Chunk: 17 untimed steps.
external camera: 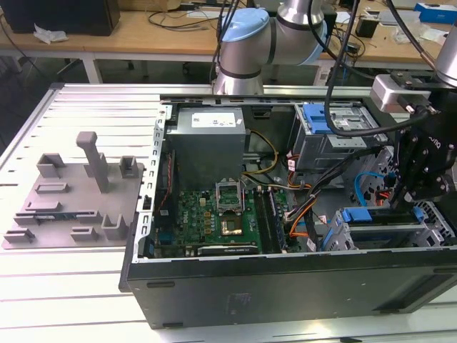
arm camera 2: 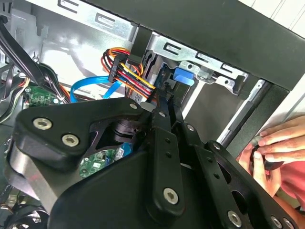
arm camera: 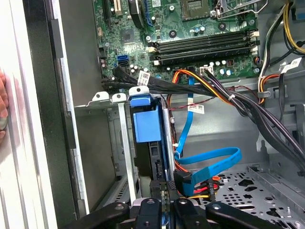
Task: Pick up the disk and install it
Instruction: 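Insert the first disk wire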
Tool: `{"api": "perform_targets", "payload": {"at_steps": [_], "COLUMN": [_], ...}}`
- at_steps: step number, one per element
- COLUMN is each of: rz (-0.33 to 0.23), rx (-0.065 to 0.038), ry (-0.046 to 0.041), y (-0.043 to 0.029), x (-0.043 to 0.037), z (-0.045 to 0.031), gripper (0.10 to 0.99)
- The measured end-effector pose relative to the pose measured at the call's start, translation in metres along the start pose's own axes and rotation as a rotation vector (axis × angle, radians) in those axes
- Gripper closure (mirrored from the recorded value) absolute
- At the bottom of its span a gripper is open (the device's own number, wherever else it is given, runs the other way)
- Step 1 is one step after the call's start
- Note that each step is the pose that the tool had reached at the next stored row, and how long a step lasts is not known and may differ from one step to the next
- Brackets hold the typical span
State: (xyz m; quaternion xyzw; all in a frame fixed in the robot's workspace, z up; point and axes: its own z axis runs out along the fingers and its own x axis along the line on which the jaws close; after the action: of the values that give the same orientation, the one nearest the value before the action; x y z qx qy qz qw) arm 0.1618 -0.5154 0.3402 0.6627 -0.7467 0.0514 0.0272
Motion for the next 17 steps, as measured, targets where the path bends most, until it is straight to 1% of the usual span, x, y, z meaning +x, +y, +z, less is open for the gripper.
{"api": "perform_targets", "payload": {"at_steps": [6,8,10,17], "rz": [-0.001,-0.001,-0.001,-0.001], "rx": [0.0,0.0,0.0,0.0], "ry": [-0.0006,-0.0009,-0.0005,-0.0002], "y": [0.0,0.0,-0.0002,-0.0001], "x": [0.0,0.0001,0.0005,0.0], "z": [0.0004,-0.0007,-0.0043,-0.0047], "gripper": [0.922,0.922,0.922,0.922]}}
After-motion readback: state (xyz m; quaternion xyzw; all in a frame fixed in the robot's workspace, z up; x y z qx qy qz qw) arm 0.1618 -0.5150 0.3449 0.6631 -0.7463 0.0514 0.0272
